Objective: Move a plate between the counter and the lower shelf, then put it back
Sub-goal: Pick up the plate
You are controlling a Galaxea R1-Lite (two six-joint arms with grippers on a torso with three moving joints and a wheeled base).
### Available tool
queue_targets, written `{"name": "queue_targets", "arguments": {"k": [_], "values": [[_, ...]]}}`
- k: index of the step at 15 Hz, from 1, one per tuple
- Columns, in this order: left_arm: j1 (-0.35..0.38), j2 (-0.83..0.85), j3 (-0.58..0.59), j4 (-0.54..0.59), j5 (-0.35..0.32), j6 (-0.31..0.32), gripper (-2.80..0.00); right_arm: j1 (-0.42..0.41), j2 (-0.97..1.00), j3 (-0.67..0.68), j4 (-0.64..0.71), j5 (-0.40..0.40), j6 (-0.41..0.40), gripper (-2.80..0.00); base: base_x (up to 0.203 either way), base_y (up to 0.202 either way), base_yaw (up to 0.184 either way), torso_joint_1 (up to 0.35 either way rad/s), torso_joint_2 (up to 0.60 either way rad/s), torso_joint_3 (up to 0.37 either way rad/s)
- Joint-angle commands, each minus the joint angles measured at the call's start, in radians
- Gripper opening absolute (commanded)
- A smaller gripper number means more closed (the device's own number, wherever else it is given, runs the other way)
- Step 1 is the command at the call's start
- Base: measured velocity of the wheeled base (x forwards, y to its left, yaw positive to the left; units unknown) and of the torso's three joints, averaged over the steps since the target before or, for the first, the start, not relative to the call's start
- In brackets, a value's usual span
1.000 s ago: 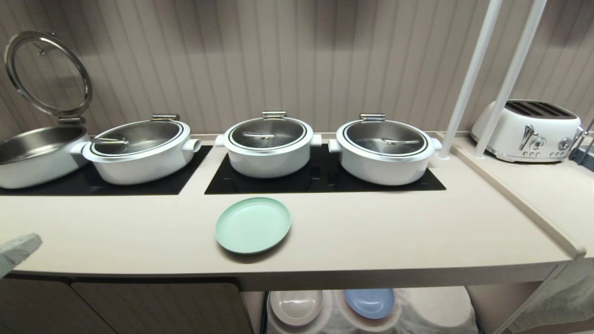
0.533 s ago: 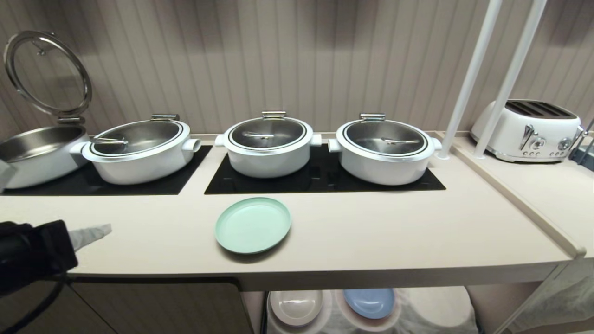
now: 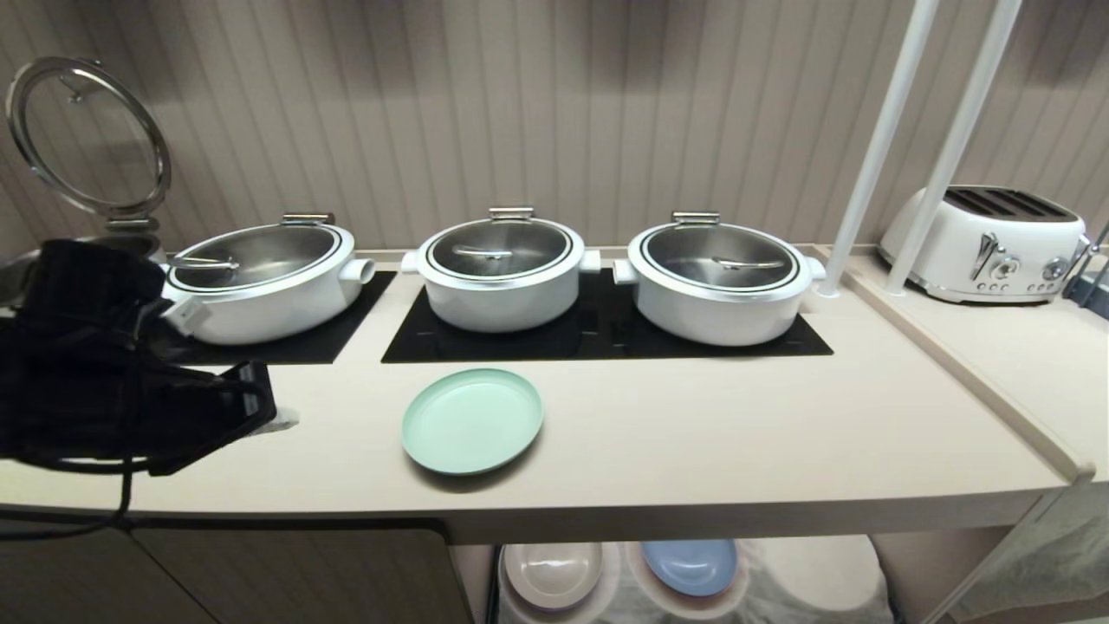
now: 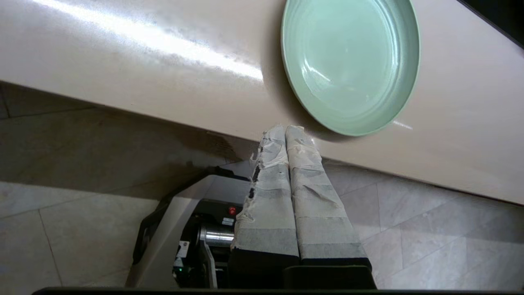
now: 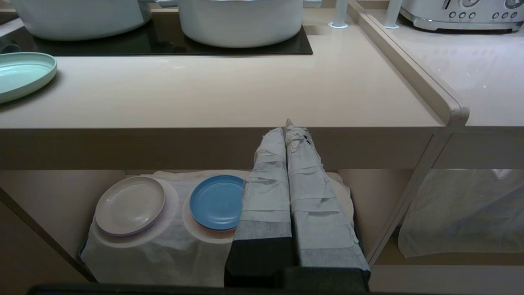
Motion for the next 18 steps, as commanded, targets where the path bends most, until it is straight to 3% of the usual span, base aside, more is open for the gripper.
{"name": "queue_targets", "arguments": {"k": [1,5,10,18], "values": [[0.001,0.14,-0.086,0.02,-0.003,-0.005,-2.8,0.0,0.0,0.0,0.0,0.0,-0.001,-2.8,0.0,0.0,0.0,0.0,0.0,0.0],[-0.076,0.218,-0.148,0.024,0.032,-0.012,-2.8,0.0,0.0,0.0,0.0,0.0,-0.001,-2.8,0.0,0.0,0.0,0.0,0.0,0.0],[-0.193,0.309,-0.198,0.02,0.204,-0.07,-2.8,0.0,0.0,0.0,0.0,-0.001,-0.001,-2.8,0.0,0.0,0.0,0.0,0.0,0.0],[-0.195,0.416,-0.268,0.019,0.229,-0.065,-2.8,0.0,0.0,0.0,0.0,0.0,-0.001,-2.8,0.0,0.0,0.0,0.0,0.0,0.0]]}}
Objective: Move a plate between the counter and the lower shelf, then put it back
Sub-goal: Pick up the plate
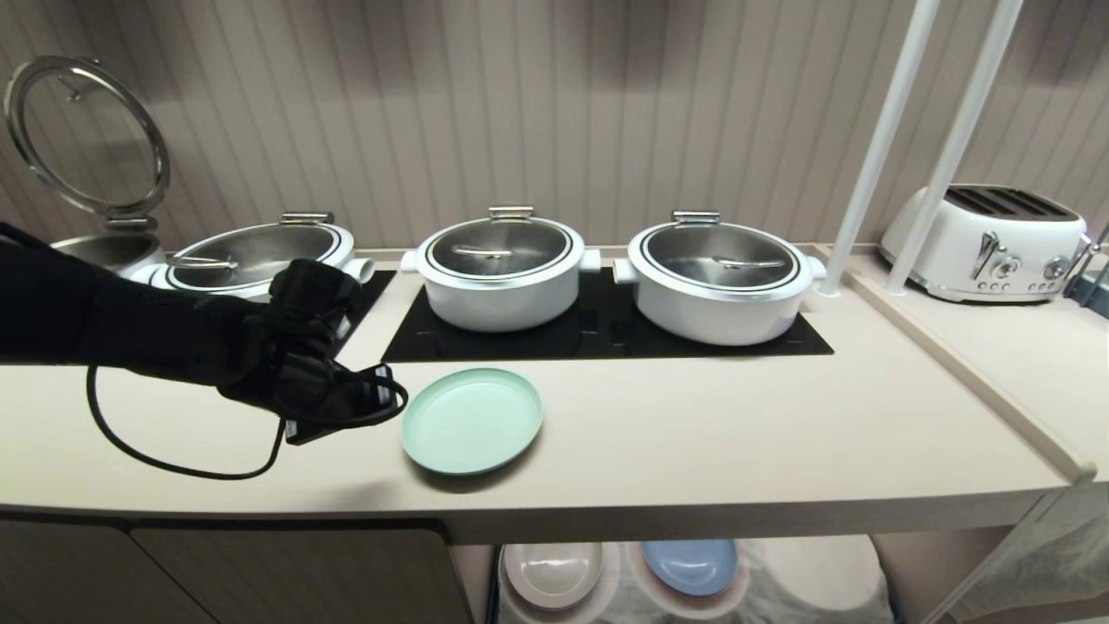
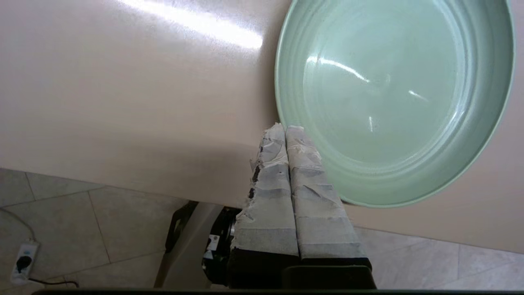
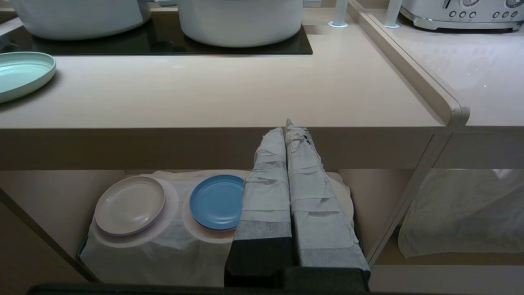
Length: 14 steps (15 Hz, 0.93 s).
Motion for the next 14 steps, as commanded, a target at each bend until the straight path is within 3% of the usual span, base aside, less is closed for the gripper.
{"name": "queue_targets", "arguments": {"k": [1,2,3,14], "values": [[0.001,0.039,-0.039,0.001,0.0,-0.006,-2.8,0.0,0.0,0.0,0.0,0.0,-0.001,-2.8,0.0,0.0,0.0,0.0,0.0,0.0],[-0.001,0.045,-0.047,0.001,-0.001,-0.006,-2.8,0.0,0.0,0.0,0.0,0.0,-0.001,-2.8,0.0,0.0,0.0,0.0,0.0,0.0],[-0.002,0.046,-0.047,0.001,-0.001,-0.006,0.0,0.0,0.0,0.0,0.0,0.0,-0.001,-2.8,0.0,0.0,0.0,0.0,0.0,0.0],[0.001,0.107,-0.096,-0.025,0.002,0.002,0.0,0.0,0.0,0.0,0.0,0.0,-0.001,-2.8,0.0,0.0,0.0,0.0,0.0,0.0]]}}
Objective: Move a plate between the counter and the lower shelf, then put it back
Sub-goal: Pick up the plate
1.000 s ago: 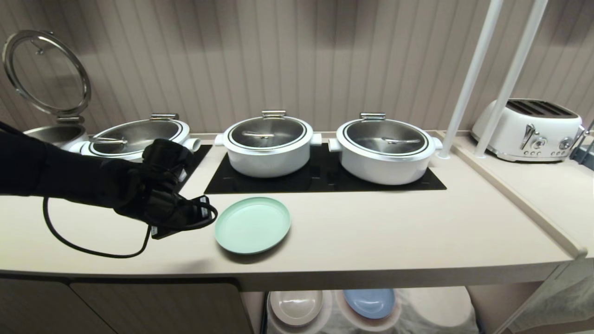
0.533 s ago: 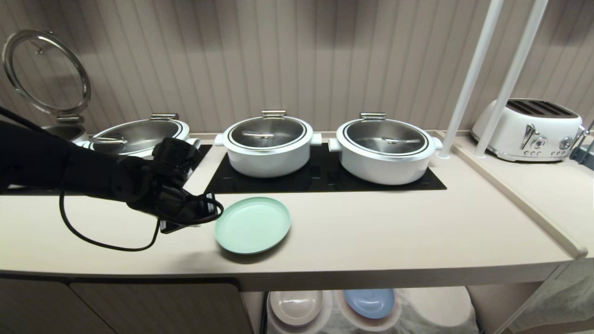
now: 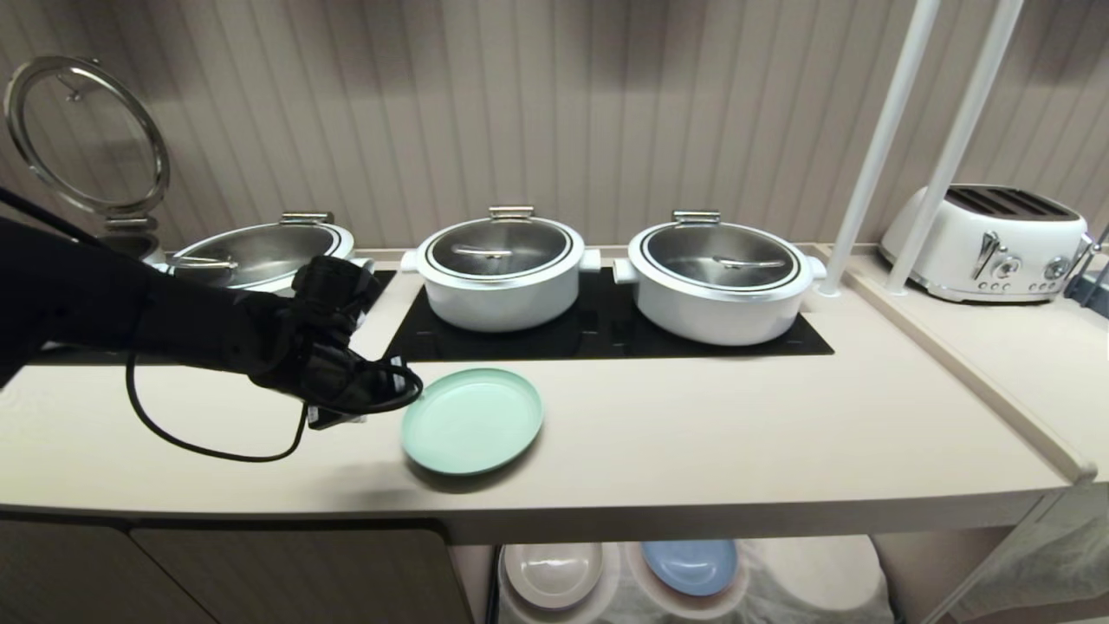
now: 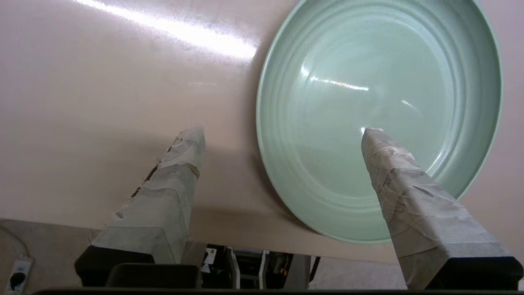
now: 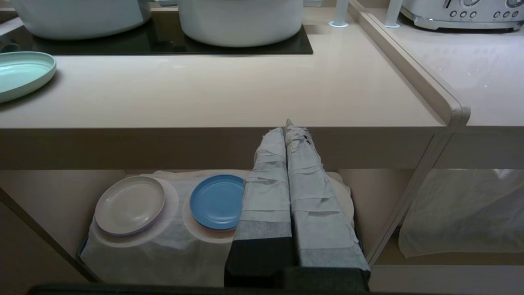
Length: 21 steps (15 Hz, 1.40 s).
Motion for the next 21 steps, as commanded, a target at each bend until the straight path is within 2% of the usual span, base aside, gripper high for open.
{"name": "queue_targets", "arguments": {"k": [1,3,4,11,15,21], "values": [[0.004,0.047,-0.031,0.0,0.01,0.013,0.0,0.0,0.0,0.0,0.0,0.0,0.0,-2.8,0.0,0.0,0.0,0.0,0.0,0.0],[0.015,0.085,-0.054,-0.003,0.032,0.066,0.0,0.0,0.0,0.0,0.0,0.0,0.0,-2.8,0.0,0.0,0.0,0.0,0.0,0.0],[0.018,0.1,-0.069,-0.007,0.034,0.073,0.0,0.0,0.0,0.0,0.0,0.0,0.0,-2.8,0.0,0.0,0.0,0.0,0.0,0.0],[0.019,0.225,-0.202,-0.02,0.037,0.078,0.0,0.0,0.0,0.0,0.0,0.0,0.0,-2.8,0.0,0.0,0.0,0.0,0.0,0.0],[0.024,0.249,-0.21,-0.02,0.037,0.127,0.0,0.0,0.0,0.0,0.0,0.0,0.0,-2.8,0.0,0.0,0.0,0.0,0.0,0.0],[0.03,0.286,-0.216,-0.02,0.038,0.123,0.0,0.0,0.0,0.0,0.0,0.0,0.0,-2.8,0.0,0.0,0.0,0.0,0.0,0.0]]}}
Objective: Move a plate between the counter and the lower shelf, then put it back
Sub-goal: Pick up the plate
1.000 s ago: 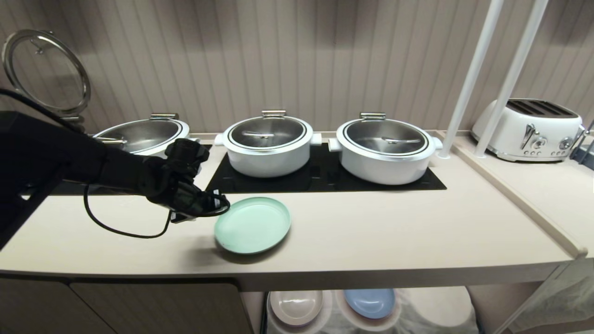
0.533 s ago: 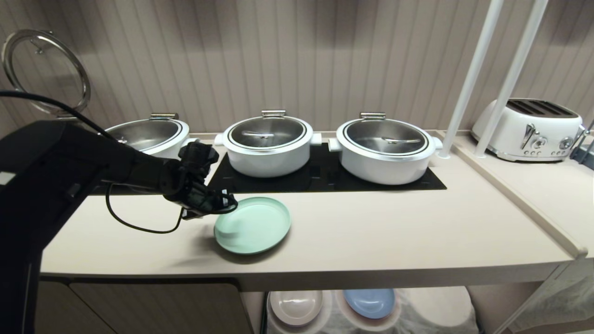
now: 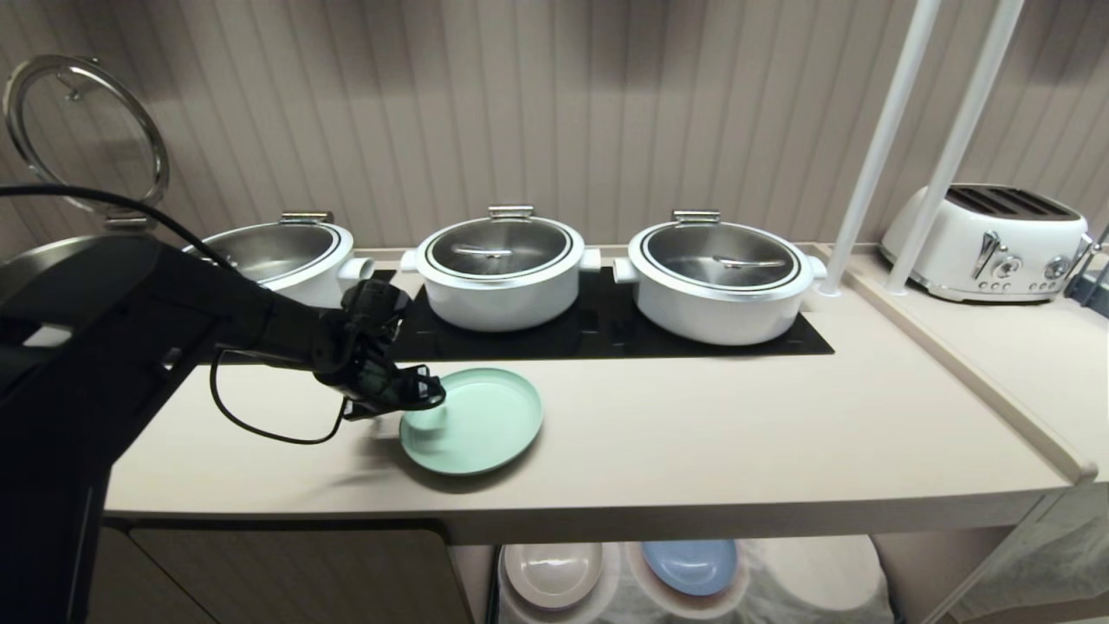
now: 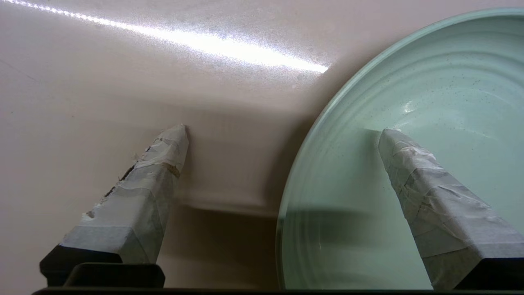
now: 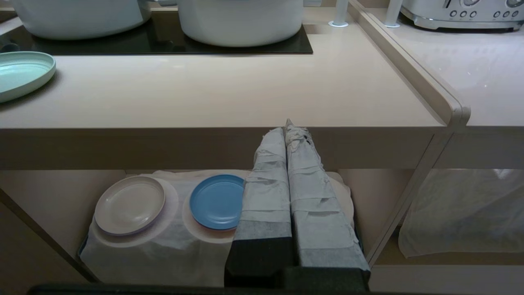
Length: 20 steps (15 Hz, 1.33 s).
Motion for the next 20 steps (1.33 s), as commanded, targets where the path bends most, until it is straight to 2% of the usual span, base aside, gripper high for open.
{"name": "queue_targets", "arguments": {"k": [1,19,20], "values": [[0.005,0.016,-0.003,0.0,0.0,-0.002,0.0,0.0,0.0,0.0,0.0,0.0,-0.001,-2.8,0.0,0.0,0.0,0.0,0.0,0.0],[-0.006,0.025,-0.023,0.0,-0.001,-0.007,0.0,0.0,0.0,0.0,0.0,0.0,-0.001,-2.8,0.0,0.0,0.0,0.0,0.0,0.0],[-0.007,0.025,-0.023,0.0,-0.003,-0.007,-2.8,0.0,0.0,0.0,0.0,0.0,-0.001,-2.8,0.0,0.0,0.0,0.0,0.0,0.0]]}}
